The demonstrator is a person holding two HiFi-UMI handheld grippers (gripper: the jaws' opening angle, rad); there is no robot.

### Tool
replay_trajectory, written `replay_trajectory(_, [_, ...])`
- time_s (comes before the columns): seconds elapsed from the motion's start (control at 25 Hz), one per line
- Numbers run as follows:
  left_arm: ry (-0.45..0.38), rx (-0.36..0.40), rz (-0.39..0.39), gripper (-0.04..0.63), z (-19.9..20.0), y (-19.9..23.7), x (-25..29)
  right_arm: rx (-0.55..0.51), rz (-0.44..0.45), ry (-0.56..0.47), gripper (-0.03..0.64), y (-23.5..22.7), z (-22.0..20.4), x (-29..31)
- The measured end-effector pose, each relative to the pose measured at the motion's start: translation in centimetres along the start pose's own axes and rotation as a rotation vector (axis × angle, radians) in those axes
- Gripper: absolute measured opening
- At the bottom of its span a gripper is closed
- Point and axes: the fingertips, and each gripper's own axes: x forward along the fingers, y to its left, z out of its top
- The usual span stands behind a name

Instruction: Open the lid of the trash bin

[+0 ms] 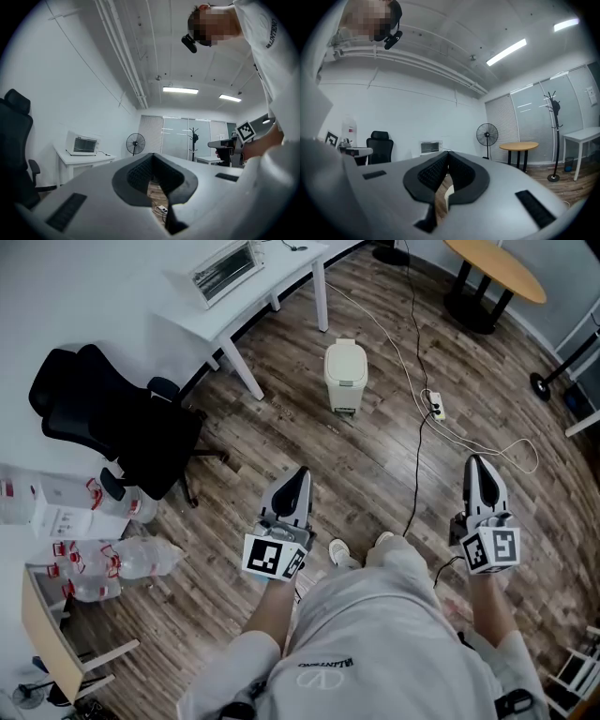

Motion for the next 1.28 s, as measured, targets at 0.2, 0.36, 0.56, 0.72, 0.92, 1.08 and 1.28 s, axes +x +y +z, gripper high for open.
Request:
replay_trajectory(0.2, [-0.005, -0.009, 0.007, 0.002, -0.1, 0.4, 0.2, -0.010, 0.010, 0.001, 0.017, 0.2, -0.1, 0.8])
replay_trajectory(0.36, [-0.009, -0.006, 0.006, 0.002, 0.2, 1.0, 1.6, -0.008, 0.024, 0.002, 0.017, 0.2, -0.2, 2.7])
replay_trajectory(0.56, [-0.006, 0.010, 0.015, 0.002, -0.1, 1.5, 4.5, 0.007, 0.061, 0.013, 0.017, -0.8, -1.2, 5.7])
replay_trajectory(0.72, [0.009, 0.017, 0.021, 0.002, -0.5, 2.2, 7.6, 0.019, 0.084, 0.019, 0.017, -2.0, -1.7, 8.9])
replay_trajectory(0.92, [0.032, 0.016, 0.011, 0.002, -1.4, 2.8, 12.5, 0.036, 0.108, 0.040, 0.017, -4.5, -2.7, 13.4])
replay_trajectory(1.08, [0.065, 0.011, -0.006, 0.002, -2.9, 2.6, 16.8, 0.038, 0.154, 0.066, 0.017, -6.0, -3.5, 17.1])
replay_trajectory(1.28, [0.085, -0.028, 0.015, 0.002, -4.1, 3.0, 21.0, 0.047, 0.214, 0.077, 0.017, -8.0, -3.7, 21.2])
